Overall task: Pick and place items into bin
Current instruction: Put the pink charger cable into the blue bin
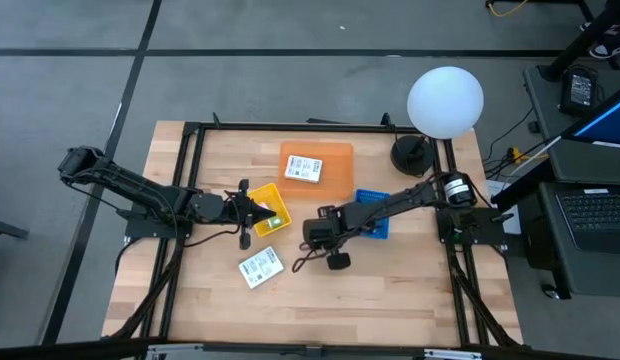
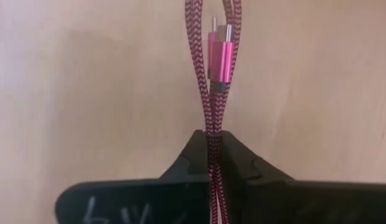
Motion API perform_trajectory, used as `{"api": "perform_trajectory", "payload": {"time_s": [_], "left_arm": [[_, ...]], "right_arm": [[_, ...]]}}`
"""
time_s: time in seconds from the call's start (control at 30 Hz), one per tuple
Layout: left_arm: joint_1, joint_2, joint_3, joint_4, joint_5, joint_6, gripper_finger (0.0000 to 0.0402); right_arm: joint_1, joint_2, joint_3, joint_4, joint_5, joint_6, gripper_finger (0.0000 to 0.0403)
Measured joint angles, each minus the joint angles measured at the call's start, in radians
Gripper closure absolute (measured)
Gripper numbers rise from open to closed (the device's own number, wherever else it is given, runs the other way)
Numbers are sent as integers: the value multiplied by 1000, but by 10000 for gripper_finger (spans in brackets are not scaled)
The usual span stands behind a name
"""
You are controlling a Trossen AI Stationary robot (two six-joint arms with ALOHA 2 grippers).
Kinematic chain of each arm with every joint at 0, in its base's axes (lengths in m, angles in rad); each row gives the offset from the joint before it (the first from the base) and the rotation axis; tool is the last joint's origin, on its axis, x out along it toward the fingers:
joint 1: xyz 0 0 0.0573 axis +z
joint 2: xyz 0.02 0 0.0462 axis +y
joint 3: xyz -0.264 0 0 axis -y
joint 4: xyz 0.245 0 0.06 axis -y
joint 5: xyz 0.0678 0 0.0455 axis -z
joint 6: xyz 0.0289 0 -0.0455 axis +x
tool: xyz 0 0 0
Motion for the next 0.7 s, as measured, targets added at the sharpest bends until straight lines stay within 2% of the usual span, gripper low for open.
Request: {"api": "perform_trajectory", "payload": {"time_s": [0.4, 0.7], "left_arm": [[0, 0, 0, 0, 0, 34, 398], [0, 0, 0, -1, 0, 34, 398]], "right_arm": [[43, -5, 191, -228, -6, -2, 403], [43, -115, 204, -246, 29, 5, 403]]}}
